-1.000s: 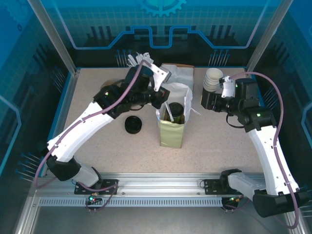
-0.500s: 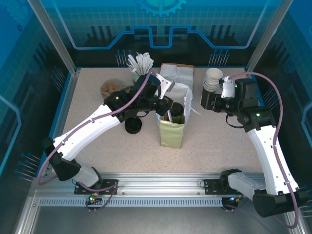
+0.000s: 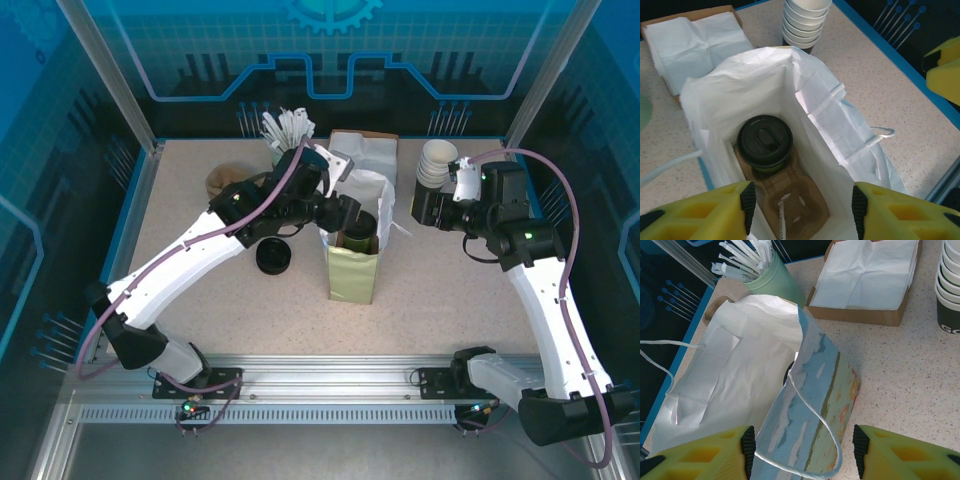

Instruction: Pack the takeout coffee

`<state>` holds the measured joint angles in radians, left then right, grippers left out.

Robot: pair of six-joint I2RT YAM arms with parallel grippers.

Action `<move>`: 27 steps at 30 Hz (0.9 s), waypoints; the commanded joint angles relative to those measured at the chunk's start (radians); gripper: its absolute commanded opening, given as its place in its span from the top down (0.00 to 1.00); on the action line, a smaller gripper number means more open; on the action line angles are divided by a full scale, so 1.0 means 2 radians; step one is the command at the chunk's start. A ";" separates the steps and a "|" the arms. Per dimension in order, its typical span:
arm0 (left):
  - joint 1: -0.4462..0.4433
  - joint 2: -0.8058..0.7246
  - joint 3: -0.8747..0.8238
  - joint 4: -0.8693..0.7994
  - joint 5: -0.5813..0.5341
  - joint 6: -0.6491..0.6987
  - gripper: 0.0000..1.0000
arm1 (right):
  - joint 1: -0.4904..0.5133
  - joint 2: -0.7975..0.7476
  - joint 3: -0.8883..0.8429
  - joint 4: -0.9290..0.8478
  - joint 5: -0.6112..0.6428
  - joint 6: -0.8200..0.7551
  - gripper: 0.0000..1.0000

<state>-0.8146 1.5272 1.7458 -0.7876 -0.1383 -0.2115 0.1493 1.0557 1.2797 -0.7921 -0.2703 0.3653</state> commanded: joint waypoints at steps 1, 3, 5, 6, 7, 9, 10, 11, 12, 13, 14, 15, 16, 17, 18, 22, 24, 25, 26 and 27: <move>0.003 0.016 0.027 -0.037 -0.034 -0.011 0.43 | -0.009 -0.007 -0.007 0.003 0.001 -0.001 0.44; 0.009 0.026 0.038 -0.052 -0.043 -0.022 0.42 | -0.009 -0.009 -0.008 0.000 0.002 -0.001 0.44; 0.013 0.034 0.046 -0.063 -0.055 -0.037 0.40 | -0.011 -0.010 -0.009 -0.002 0.003 -0.001 0.44; 0.014 0.037 0.047 -0.064 -0.059 -0.043 0.39 | -0.011 -0.011 -0.009 -0.001 0.003 -0.002 0.44; 0.016 0.040 0.047 -0.065 -0.060 -0.048 0.38 | -0.011 -0.013 -0.010 0.000 0.002 -0.002 0.44; 0.018 0.046 0.047 -0.068 -0.065 -0.058 0.38 | -0.012 -0.015 -0.012 0.002 0.003 -0.002 0.44; 0.022 0.051 0.047 -0.071 -0.065 -0.062 0.38 | -0.012 -0.016 -0.013 0.002 0.003 -0.001 0.44; 0.024 0.054 0.047 -0.074 -0.064 -0.065 0.38 | -0.011 -0.016 -0.013 0.002 0.002 -0.001 0.44; 0.028 0.058 0.046 -0.076 -0.063 -0.070 0.38 | -0.012 -0.016 -0.013 0.002 0.004 0.000 0.44; 0.032 0.061 0.044 -0.076 -0.060 -0.073 0.38 | -0.012 -0.016 -0.014 0.001 0.004 0.000 0.44; 0.035 0.063 0.043 -0.076 -0.061 -0.077 0.39 | -0.012 -0.016 -0.014 0.000 0.004 -0.001 0.44; 0.038 0.065 0.040 -0.074 -0.061 -0.079 0.39 | -0.012 -0.016 -0.014 -0.001 0.005 0.000 0.44; 0.041 0.068 0.038 -0.072 -0.061 -0.080 0.40 | -0.012 -0.016 -0.015 -0.001 0.005 0.000 0.44; 0.043 0.071 0.037 -0.069 -0.061 -0.080 0.41 | -0.012 -0.016 -0.015 0.000 0.005 0.001 0.44; 0.045 0.074 0.037 -0.067 -0.062 -0.080 0.43 | -0.012 -0.016 -0.016 0.000 0.006 0.001 0.44; 0.053 0.090 0.036 -0.060 -0.066 -0.083 0.52 | -0.013 -0.015 -0.018 0.000 0.006 0.002 0.44; 0.056 0.095 0.034 -0.054 -0.066 -0.083 0.56 | -0.013 -0.016 -0.019 0.001 0.006 0.001 0.44; 0.056 0.096 0.033 -0.051 -0.065 -0.083 0.58 | -0.013 -0.016 -0.019 0.002 0.007 0.001 0.44; 0.056 0.097 0.031 -0.047 -0.064 -0.084 0.60 | -0.013 -0.016 -0.020 0.002 0.007 0.001 0.44; 0.057 0.097 0.028 -0.043 -0.061 -0.084 0.62 | -0.013 -0.016 -0.021 0.003 0.009 0.000 0.44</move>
<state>-0.7074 1.7123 1.8111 -0.9047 -0.2546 -0.3687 0.1394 1.0367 1.2522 -0.7921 -0.2623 0.3653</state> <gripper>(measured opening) 0.390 0.562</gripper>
